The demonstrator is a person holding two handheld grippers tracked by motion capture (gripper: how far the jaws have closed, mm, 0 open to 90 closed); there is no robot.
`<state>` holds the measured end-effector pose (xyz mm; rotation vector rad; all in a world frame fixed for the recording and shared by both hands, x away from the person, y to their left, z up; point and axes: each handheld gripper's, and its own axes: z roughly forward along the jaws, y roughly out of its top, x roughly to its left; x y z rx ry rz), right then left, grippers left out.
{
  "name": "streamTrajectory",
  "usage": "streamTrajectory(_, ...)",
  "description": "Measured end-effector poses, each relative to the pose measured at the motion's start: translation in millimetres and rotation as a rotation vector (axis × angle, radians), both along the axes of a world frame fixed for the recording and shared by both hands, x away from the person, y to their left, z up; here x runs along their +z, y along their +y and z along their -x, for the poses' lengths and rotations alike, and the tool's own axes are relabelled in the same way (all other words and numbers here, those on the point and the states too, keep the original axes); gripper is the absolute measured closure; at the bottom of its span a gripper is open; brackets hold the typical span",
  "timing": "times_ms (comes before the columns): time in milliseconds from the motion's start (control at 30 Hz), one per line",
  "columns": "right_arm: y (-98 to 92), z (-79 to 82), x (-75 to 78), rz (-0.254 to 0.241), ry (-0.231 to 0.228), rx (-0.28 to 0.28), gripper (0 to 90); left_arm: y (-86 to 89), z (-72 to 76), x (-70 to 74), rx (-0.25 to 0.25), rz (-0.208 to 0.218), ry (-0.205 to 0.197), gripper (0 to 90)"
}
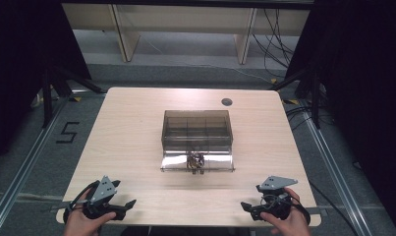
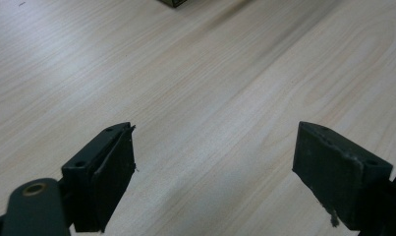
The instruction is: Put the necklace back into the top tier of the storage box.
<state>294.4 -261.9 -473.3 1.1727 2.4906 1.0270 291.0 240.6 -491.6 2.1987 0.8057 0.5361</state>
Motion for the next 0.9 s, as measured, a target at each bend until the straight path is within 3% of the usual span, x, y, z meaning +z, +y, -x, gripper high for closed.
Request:
streamTrajectory(67, -1.4, 1.3, 0.2, 0.006, 0.000, -0.003, 17.1, -0.1, 0.1, 0.0, -0.001, 0.000, 0.000, 15.7)
streamTrajectory(100, -1.6, 0.7, -2.7, -0.004, -0.036, 0.001, 17.0, -0.3, 0.1, -0.2, 0.001, 0.002, 0.002, 15.7)
streamTrajectory(133, -3.7, 1.8, 0.5, 0.017, -0.006, 0.011, 17.1, -0.4, 0.2, -0.4, 0.001, 0.002, 0.002, 15.7)
streamTrajectory(167, -4.7, 1.0, -0.4, 0.017, -0.028, 0.027, 17.0, -0.8, 0.4, -0.5, 0.001, 0.006, 0.005, 15.7)
streamTrajectory(200, -4.4, 3.0, 0.1, 0.011, -0.009, 0.007, 17.0, -1.3, 1.3, -0.8, 0.009, 0.013, 0.012, 15.7)
streamTrajectory(233, -5.5, 2.6, -0.7, 0.018, -0.028, 0.018, 17.0, -0.6, 0.0, 0.1, -0.008, 0.000, -0.006, 15.7)
streamTrajectory(267, -5.2, 4.3, -1.3, 0.012, -0.016, 0.005, 17.0, -0.4, -0.4, 0.5, -0.013, -0.004, -0.012, 15.7)
streamTrajectory(300, -3.0, 7.9, -0.7, -0.002, 0.025, -0.027, 17.0, -1.0, -0.2, 0.2, -0.009, 0.005, -0.011, 15.7)
streamTrajectory(333, -4.8, 5.1, -4.0, -0.003, -0.030, 0.004, 17.0, -1.6, 0.0, 0.0, -0.004, 0.010, -0.007, 15.7)
streamTrajectory(367, -4.8, 6.4, -3.7, 0.007, -0.011, 0.001, 17.0, -2.2, 0.9, -0.8, 0.003, 0.020, 0.001, 15.7)
streamTrajectory(500, -5.3, 8.0, -7.8, 0.007, -0.021, 0.017, 16.9, -1.8, 0.6, -0.8, -0.006, 0.007, 0.008, 15.7)
streamTrajectory(533, -4.8, 10.8, -6.5, 0.006, 0.007, -0.008, 16.8, -2.6, 0.5, -0.7, -0.003, 0.014, 0.003, 15.7)
streamTrajectory(633, -4.3, 12.6, -10.4, -0.004, -0.026, -0.015, 16.8, -2.6, 0.7, -1.0, -0.004, 0.014, 0.003, 15.7)
streamTrajectory(900, -5.9, 18.0, -16.4, 0.007, -0.006, 0.002, 16.8, -1.7, 0.0, -0.9, -0.012, -0.006, -0.001, 15.7)
